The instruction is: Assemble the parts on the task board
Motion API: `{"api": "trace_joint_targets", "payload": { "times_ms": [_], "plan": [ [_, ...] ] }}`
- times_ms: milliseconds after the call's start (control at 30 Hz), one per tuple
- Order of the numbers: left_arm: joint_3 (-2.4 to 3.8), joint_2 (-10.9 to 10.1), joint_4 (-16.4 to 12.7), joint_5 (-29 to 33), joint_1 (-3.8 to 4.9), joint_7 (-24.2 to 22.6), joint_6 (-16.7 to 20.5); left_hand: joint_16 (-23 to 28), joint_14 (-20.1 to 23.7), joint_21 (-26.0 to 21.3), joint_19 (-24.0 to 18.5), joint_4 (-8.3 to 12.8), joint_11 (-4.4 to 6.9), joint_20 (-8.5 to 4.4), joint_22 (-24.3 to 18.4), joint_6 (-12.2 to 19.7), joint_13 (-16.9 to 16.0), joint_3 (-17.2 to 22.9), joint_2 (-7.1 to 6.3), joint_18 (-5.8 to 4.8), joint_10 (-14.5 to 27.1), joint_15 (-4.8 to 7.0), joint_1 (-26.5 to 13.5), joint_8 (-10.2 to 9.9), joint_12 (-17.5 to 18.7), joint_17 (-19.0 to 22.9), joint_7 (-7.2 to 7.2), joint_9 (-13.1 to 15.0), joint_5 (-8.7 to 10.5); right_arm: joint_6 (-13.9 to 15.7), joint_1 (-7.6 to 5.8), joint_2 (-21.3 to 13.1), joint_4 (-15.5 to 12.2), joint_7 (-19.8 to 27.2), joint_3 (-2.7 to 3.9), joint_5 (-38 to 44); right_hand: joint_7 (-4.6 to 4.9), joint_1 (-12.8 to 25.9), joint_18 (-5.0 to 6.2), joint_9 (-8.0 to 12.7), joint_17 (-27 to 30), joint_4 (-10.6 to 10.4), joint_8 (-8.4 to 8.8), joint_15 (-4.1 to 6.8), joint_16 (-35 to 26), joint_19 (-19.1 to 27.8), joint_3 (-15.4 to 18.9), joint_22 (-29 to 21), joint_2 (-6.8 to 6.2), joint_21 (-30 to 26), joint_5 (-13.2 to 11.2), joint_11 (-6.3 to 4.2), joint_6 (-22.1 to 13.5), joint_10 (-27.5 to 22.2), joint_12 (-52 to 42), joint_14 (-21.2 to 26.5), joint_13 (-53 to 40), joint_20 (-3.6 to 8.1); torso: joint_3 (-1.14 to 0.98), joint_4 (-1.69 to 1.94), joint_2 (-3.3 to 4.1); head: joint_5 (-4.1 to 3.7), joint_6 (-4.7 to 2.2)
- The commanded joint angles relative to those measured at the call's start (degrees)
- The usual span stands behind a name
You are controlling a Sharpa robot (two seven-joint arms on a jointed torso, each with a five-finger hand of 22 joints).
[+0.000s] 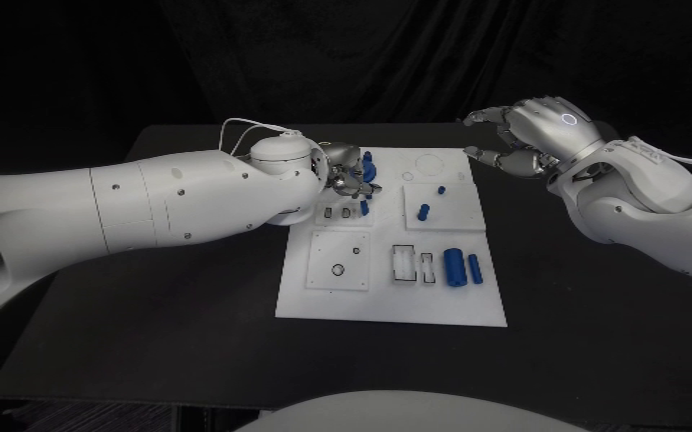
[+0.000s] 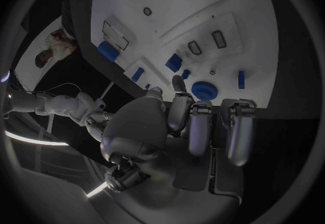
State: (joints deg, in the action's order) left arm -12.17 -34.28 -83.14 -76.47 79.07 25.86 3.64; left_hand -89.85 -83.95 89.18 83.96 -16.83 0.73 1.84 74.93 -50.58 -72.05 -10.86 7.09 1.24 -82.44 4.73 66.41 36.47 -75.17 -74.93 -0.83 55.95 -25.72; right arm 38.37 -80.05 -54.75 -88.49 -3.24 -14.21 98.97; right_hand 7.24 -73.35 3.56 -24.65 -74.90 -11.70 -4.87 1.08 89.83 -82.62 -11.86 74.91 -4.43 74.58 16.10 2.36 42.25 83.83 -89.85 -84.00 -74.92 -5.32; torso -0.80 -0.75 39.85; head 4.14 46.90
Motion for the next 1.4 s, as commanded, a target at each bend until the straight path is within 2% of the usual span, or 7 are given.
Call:
{"api": "trace_joint_targets", "payload": {
  "times_ms": [33,67,267,567,633,833,1400],
  "plan": [
    [0.05,0.32,-0.15,-0.90,0.14,0.93,-1.21,-0.15,-6.05,-0.35,3.87,0.03,2.11,-0.45,12.40,-0.64,-17.95,0.36,-0.01,-0.49,-7.56,0.51,-0.44,0.24,-14.83,-15.07,0.01,0.29,-0.09,-0.48,0.00,0.07,0.08,-1.51,0.04,0.13,-0.03,0.05,-0.15,0.07,-15.10,-0.24,-0.39,0.35,0.17,0.02,0.01,10.59,0.43,-0.17,0.16,-0.34,0.36,6.17,-0.15,-6.00,-15.08,0.46,-0.10,-0.08,0.10,-0.04,0.37],
    [0.05,0.38,-0.15,-0.90,0.14,0.99,-1.30,-0.15,-6.05,-0.38,3.83,0.03,2.16,-0.50,12.35,-0.80,-17.95,0.35,-0.03,-0.48,-7.56,0.55,-0.61,0.20,-14.83,-15.07,0.05,0.49,-0.08,-0.51,0.00,0.09,0.09,-1.54,0.04,0.13,-0.02,0.03,-0.13,0.09,-15.10,-0.28,-0.41,0.35,0.17,0.06,0.00,10.57,0.46,-0.27,0.16,-0.34,0.47,6.17,-0.15,-6.00,-15.08,0.46,-0.16,-0.07,0.15,-0.15,0.36],
    [0.04,0.75,0.02,-0.91,0.12,1.47,-1.67,-0.15,-6.05,-0.39,3.88,0.04,2.39,-0.70,12.39,-1.68,-17.95,0.39,-0.05,-0.49,-7.56,0.76,-1.18,0.04,-14.83,-15.07,0.31,1.31,-0.08,-0.71,0.00,0.29,0.21,-1.65,0.04,0.13,-0.03,-0.02,-0.14,0.13,-15.10,-0.33,-0.44,0.35,0.17,0.05,-0.03,10.57,0.49,-0.26,0.17,-0.34,0.69,6.17,-0.15,-6.00,-15.08,0.46,-0.21,0.08,0.05,-0.31,0.68],
    [0.04,0.73,0.14,-0.91,0.10,2.53,-2.46,-0.15,-6.05,-0.41,3.91,0.04,2.66,-0.94,12.41,-2.64,-17.95,0.40,-0.19,-0.49,-7.56,1.01,-1.74,-0.04,-14.83,-15.07,0.60,2.25,-0.06,-0.93,0.01,0.34,0.31,-1.70,0.04,0.13,-0.03,-0.10,-0.13,0.17,-15.10,-0.37,-0.47,0.35,0.17,0.05,-0.07,10.56,0.55,-0.29,0.18,-0.34,0.91,6.17,-0.15,-6.00,-15.08,0.46,0.13,0.27,-0.16,-0.46,0.84],
    [0.03,0.70,0.21,-0.91,0.08,2.71,-2.54,-0.15,-6.05,-0.39,3.96,0.04,2.71,-0.98,12.46,-2.77,-17.95,0.41,-0.16,-0.51,-7.56,1.06,-1.87,-0.08,-14.83,-15.07,0.65,2.43,-0.07,-0.95,0.01,0.36,0.36,-1.70,0.04,0.13,0.02,-0.13,-0.13,0.23,-15.10,-0.46,-0.51,0.35,0.17,0.03,-0.10,10.57,0.60,-0.27,0.17,-0.33,1.21,6.17,-0.15,-6.00,-15.08,0.47,0.17,0.28,-0.18,-0.48,1.18],
    [0.03,0.91,0.60,-0.91,0.02,2.57,-2.74,-0.15,-6.05,-0.41,3.92,0.07,2.75,-1.03,12.41,-2.88,-17.95,0.46,-0.13,-0.49,-7.56,1.10,-1.93,-0.10,-14.83,-15.07,0.70,2.60,-0.08,-1.00,0.01,0.38,0.35,-1.61,0.04,0.13,0.20,-0.18,-0.14,0.34,-15.10,-0.65,-0.62,0.28,0.17,0.00,-0.11,10.57,0.64,-0.27,0.16,-0.20,1.92,6.17,-0.15,-6.00,-15.08,0.44,0.07,0.15,-0.17,-0.27,1.57],
    [0.03,2.22,2.21,-0.91,-0.32,-0.06,-2.38,-0.15,-6.05,-0.59,3.71,0.10,2.89,-1.31,12.12,-2.79,-17.95,1.15,-0.19,-0.41,-7.56,1.34,-1.63,-1.98,-14.83,-15.07,0.72,2.99,-0.12,-1.32,0.01,0.52,0.34,-1.60,0.04,0.13,0.34,-0.31,-0.14,0.47,-15.10,-0.76,-0.64,0.19,0.17,0.00,-0.20,10.55,0.77,-0.34,0.18,-0.06,2.42,6.17,-0.15,-6.00,-15.08,0.39,0.22,0.18,-0.02,-0.02,2.19]
  ]
}}
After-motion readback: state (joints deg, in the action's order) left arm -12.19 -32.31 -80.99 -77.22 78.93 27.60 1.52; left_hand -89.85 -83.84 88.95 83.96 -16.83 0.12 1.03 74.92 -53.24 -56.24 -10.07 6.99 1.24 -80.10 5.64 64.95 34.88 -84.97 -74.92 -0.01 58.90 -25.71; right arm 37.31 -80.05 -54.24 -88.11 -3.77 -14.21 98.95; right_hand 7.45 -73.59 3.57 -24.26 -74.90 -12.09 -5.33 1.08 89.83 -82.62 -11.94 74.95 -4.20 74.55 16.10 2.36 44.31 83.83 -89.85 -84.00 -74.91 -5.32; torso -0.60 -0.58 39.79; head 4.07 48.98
